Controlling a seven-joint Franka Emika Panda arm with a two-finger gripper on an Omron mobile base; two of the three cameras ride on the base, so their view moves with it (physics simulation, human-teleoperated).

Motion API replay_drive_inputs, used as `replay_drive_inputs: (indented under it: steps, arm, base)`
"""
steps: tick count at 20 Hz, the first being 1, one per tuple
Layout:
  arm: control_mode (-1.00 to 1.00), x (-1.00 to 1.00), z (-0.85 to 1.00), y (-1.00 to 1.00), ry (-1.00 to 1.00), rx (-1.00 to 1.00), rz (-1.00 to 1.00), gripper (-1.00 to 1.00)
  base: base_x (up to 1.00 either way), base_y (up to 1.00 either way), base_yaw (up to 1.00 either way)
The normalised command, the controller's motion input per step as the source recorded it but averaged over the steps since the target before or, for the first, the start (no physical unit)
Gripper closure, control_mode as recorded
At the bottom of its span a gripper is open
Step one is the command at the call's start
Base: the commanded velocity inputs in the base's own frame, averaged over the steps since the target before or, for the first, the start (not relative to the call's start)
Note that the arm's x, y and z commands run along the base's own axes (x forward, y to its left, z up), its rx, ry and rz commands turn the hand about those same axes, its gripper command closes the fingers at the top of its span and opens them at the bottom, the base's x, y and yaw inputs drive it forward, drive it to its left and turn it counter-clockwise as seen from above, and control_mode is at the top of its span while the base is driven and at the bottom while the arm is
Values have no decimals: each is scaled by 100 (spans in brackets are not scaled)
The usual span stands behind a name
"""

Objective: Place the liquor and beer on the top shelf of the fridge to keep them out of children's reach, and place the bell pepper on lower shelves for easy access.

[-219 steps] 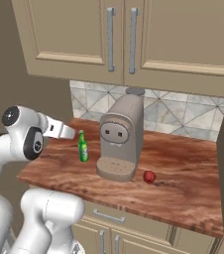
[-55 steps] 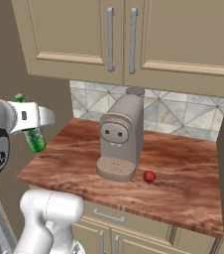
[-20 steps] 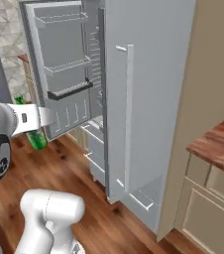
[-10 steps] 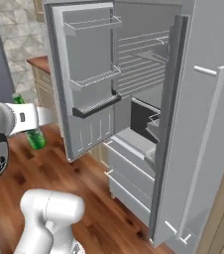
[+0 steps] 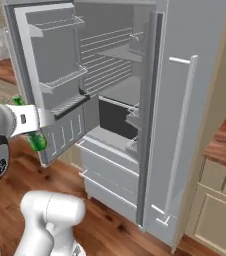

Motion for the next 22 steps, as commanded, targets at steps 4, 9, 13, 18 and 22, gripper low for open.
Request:
replay_drive_inputs:
  steps: [4,9,13,18,22]
  arm:
    - [100,0,0,0,0,0,0,100]
    - [100,0,0,0,0,0,0,100]
    - [100,0,0,0,0,0,0,100]
    - [100,0,0,0,0,0,0,100]
    - [100,0,0,0,0,0,0,100]
  base:
    - [40,9,-46]
    - [40,22,-46]
    - [38,45,-40]
    - [35,68,-34]
    - [44,42,-27]
